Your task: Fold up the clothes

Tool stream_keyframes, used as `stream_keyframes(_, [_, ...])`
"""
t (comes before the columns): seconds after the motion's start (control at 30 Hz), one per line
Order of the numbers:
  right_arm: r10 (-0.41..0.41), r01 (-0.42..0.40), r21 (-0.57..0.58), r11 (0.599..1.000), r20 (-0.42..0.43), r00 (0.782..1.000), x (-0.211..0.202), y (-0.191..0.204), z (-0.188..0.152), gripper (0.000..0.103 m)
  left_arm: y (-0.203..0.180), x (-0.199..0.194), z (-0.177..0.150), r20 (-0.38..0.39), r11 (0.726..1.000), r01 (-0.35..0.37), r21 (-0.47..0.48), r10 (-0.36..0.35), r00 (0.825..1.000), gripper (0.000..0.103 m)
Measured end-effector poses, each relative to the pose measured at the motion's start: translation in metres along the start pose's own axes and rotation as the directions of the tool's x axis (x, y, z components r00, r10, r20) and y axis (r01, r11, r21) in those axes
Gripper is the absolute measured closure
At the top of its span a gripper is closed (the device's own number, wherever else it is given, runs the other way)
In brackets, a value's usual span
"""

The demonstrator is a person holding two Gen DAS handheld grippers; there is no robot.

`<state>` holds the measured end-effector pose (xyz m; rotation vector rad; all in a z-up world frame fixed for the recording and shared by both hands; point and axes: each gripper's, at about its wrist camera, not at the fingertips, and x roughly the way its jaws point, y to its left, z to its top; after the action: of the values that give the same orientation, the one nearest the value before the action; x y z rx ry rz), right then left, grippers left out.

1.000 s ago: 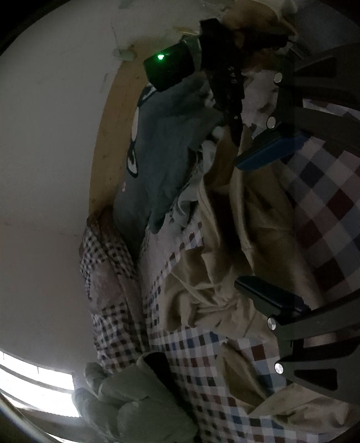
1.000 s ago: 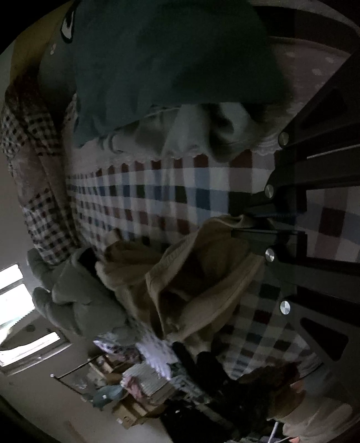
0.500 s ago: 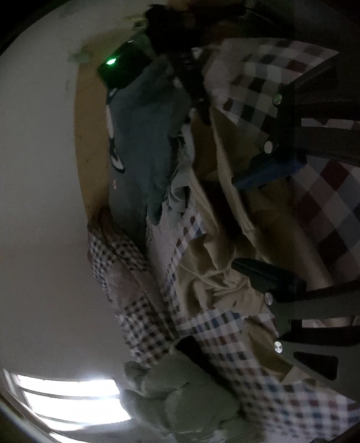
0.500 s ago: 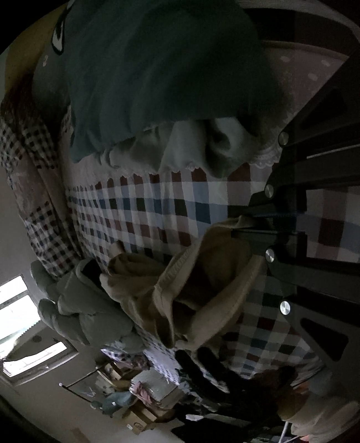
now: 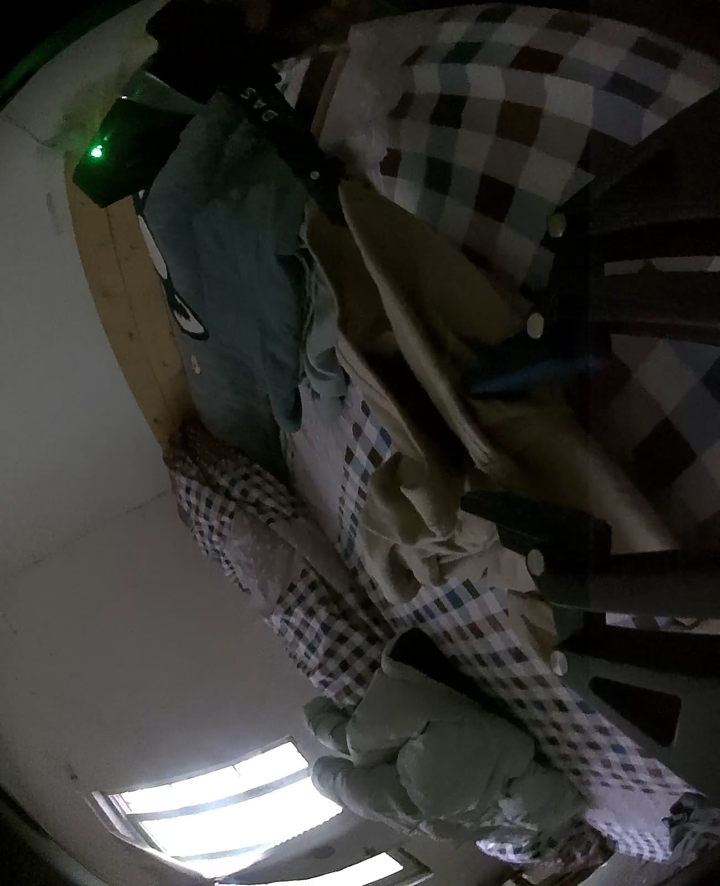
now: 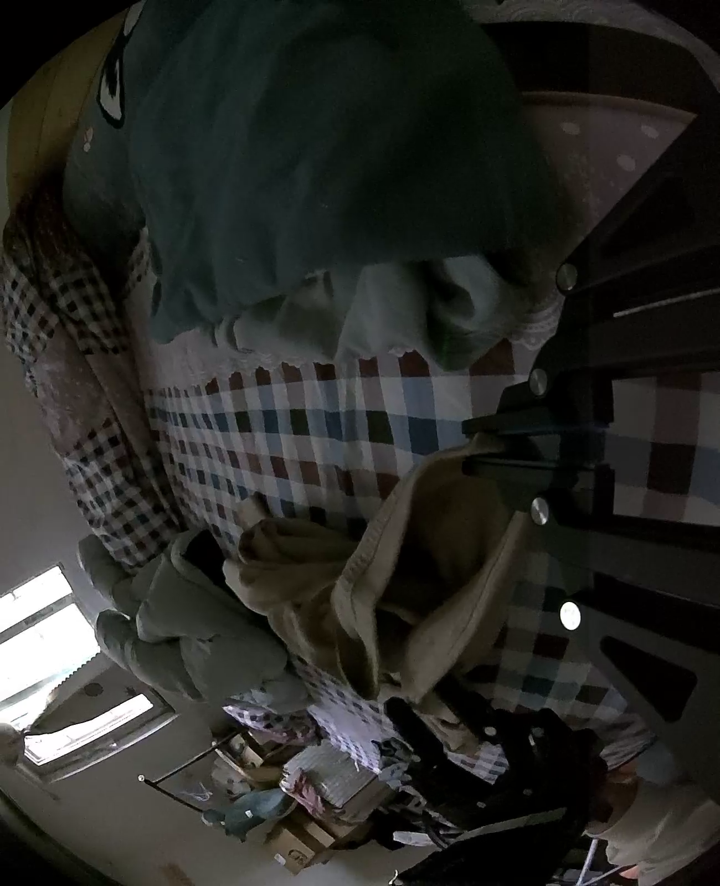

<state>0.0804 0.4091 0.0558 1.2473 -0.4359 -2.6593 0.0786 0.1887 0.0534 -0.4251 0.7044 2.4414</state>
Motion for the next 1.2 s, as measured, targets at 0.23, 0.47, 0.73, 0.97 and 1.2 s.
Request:
stream_keyframes(0.23, [0.005, -0.005, 0.010, 1.000, 0.020, 1.000, -0.003, 0.000, 0.001, 0.097, 0.006, -0.006, 0.001, 0.026, 1.000, 0.004, -0.023, -0.004, 1.000, 0.065])
stream_keyframes(0.47, [0.005, -0.005, 0.012, 1.000, 0.024, 1.000, -0.003, 0.002, 0.002, 0.097, 0.009, -0.008, 0.002, 0.037, 1.000, 0.002, -0.029, 0.000, 0.999, 0.065])
stream_keyframes(0.73, [0.003, -0.004, 0.020, 1.000, 0.033, 0.999, -0.004, 0.001, 0.004, 0.097, 0.005, -0.014, -0.002, 0.039, 1.000, -0.022, 0.011, 0.022, 0.999, 0.062])
stream_keyframes(0.97, [-0.001, 0.000, 0.028, 1.000, 0.043, 0.999, -0.004, 0.003, 0.007, 0.097, 0.008, -0.021, -0.007, 0.045, 0.997, -0.072, 0.023, 0.071, 0.996, 0.058])
stream_keyframes(1.2, [-0.004, 0.003, 0.032, 0.999, 0.046, 0.999, -0.003, 0.003, 0.008, 0.097, 0.013, -0.017, -0.007, 0.037, 0.994, -0.104, 0.013, 0.104, 0.994, 0.058])
